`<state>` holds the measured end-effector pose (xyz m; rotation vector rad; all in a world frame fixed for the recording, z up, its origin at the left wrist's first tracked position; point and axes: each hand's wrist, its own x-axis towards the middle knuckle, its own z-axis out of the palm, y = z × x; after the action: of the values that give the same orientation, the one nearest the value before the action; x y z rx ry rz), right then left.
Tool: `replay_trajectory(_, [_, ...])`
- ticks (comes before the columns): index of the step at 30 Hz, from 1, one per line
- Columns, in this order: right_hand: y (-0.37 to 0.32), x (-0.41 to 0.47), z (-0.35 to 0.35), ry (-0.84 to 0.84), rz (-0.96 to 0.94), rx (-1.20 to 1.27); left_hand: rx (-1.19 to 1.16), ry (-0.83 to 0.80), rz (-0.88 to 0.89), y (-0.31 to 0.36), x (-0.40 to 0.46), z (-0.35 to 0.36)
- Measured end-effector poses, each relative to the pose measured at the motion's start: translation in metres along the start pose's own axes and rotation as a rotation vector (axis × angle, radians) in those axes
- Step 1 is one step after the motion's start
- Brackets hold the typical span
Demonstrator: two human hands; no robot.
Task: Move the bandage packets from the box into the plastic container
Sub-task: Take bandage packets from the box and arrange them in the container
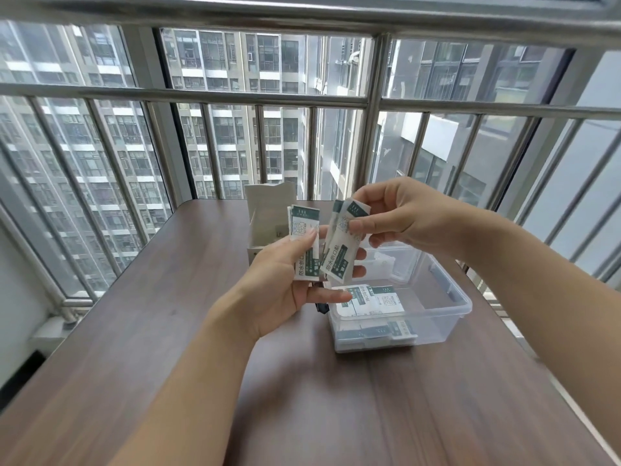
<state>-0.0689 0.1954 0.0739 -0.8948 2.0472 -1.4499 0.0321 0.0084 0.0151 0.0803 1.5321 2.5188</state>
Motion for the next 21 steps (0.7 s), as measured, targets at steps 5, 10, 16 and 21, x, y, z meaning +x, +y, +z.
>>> replay_trajectory(5, [-0.003, -0.001, -0.002, -0.029, 0.008, 0.129, 0.04, -0.037, 0.006, -0.003, 0.001, 0.0])
replay_trajectory(10, [0.006, 0.008, 0.023, 0.134, -0.047, -0.069, -0.007, -0.112, 0.014, -0.007, 0.004, -0.002])
replay_trajectory(16, [-0.002, 0.005, 0.046, 0.24, -0.166, -0.309, 0.118, -0.046, 0.095, -0.009, 0.006, -0.002])
replay_trajectory(21, [-0.008, 0.002, 0.063, 0.073, -0.211, -0.127, 0.077, -0.074, 0.183, -0.002, 0.004, -0.008])
